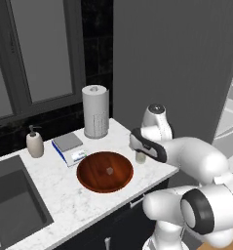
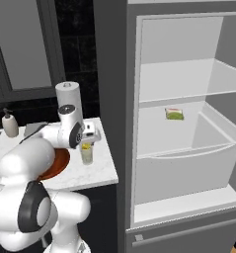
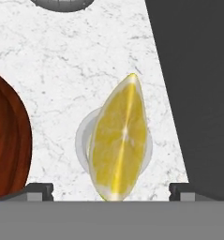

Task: Grab a lemon wedge from the fridge and one ice cube from the ice bowl, and put them in the glass of lemonade.

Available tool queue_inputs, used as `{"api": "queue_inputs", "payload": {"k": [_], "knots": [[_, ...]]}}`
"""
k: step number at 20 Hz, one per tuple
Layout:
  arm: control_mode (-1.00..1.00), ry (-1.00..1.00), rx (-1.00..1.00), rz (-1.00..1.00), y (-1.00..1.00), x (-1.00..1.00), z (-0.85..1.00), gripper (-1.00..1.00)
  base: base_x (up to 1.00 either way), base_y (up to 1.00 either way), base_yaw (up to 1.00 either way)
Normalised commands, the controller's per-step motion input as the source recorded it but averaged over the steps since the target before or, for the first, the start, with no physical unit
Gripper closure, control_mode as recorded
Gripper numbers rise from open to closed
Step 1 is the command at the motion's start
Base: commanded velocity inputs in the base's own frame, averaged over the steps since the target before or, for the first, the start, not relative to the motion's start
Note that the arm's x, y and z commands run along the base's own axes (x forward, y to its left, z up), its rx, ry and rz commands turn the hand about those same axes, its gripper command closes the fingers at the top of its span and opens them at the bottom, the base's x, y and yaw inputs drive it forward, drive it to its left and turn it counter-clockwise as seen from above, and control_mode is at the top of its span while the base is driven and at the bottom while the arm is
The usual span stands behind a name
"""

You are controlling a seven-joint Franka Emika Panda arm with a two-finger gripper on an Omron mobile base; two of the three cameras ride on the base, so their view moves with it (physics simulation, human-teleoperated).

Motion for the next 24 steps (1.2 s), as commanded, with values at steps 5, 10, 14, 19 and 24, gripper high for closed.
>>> {"api": "queue_inputs", "payload": {"k": [5,10,14,19,24], "knots": [[-1.0,-0.05,0.0,0.0,0.0,-0.4,0.0,-1.0,0.0,0.0,0.0],[-1.0,-0.02,0.0,0.0,0.0,-0.37,0.0,-1.0,0.0,0.0,0.0],[-1.0,-0.01,0.02,0.0,0.0,-0.34,0.1,-1.0,0.0,0.0,0.0],[-1.0,0.0,0.0,0.03,0.0,-0.48,0.91,-1.0,0.0,0.0,0.0],[-1.0,0.0,0.0,0.03,0.0,-0.89,0.9,-1.0,0.0,0.0,0.0]]}}
